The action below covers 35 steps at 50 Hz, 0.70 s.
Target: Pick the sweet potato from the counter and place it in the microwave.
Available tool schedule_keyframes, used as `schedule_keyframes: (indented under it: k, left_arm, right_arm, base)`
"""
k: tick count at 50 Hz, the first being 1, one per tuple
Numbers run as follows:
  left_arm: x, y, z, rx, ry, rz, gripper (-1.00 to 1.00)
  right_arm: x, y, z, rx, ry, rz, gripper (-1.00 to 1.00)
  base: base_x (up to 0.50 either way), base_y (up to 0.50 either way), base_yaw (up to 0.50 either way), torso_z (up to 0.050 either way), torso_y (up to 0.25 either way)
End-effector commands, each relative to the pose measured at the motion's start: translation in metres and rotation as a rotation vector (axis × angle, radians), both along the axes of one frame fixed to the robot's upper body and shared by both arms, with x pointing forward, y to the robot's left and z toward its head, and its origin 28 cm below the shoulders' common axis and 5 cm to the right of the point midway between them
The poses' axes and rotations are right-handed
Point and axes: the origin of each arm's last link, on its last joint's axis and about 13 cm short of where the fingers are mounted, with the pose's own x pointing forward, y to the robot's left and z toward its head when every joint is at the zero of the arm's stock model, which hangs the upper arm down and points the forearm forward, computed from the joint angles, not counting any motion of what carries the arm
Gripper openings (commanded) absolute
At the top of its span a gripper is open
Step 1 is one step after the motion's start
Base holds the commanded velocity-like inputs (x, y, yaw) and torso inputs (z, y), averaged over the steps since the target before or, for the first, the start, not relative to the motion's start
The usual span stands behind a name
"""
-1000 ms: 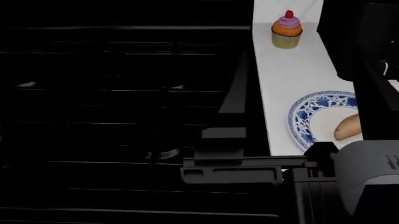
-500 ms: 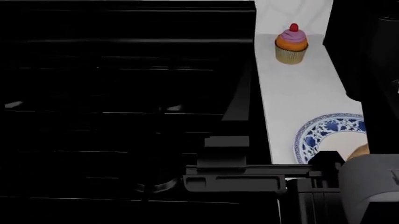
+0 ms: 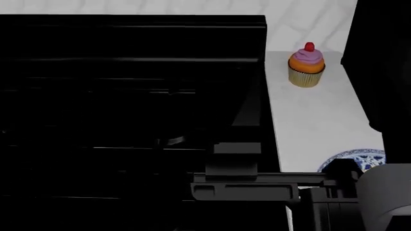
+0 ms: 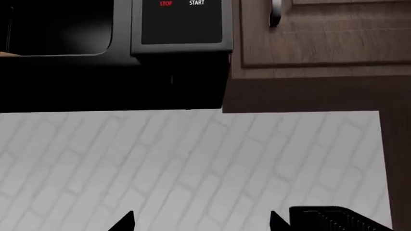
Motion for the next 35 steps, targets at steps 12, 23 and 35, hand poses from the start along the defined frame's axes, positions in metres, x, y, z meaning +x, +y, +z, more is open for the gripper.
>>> schedule_keyframes:
  k: [12,23,35]
  left_arm:
    - [-0.003,0.0,0.0,-0.001,0.001,0.0,1.0]
    - [0.002,-0.002,0.0,0.003,0.011,0.017,1.0]
    - [0.006,-0.002,-0.006,0.025,0.059,0.056,1.0]
  right_arm:
    - [-0.003,-0.001,0.002,-0.012,0.002,0.003,1.0]
    - [0.007,-0.005,0.021,-0.031,0.066,-0.066,1.0]
    - [0.019,-0.018,0.056,0.151,0.259,-0.282,1.0]
  base:
    - [0.21,0.0,0.0,0.0,0.0]
    - [0.05,0.0,0.0,0.0,0.001]
    - [0.0,0.0,0.0,0.0,0.0]
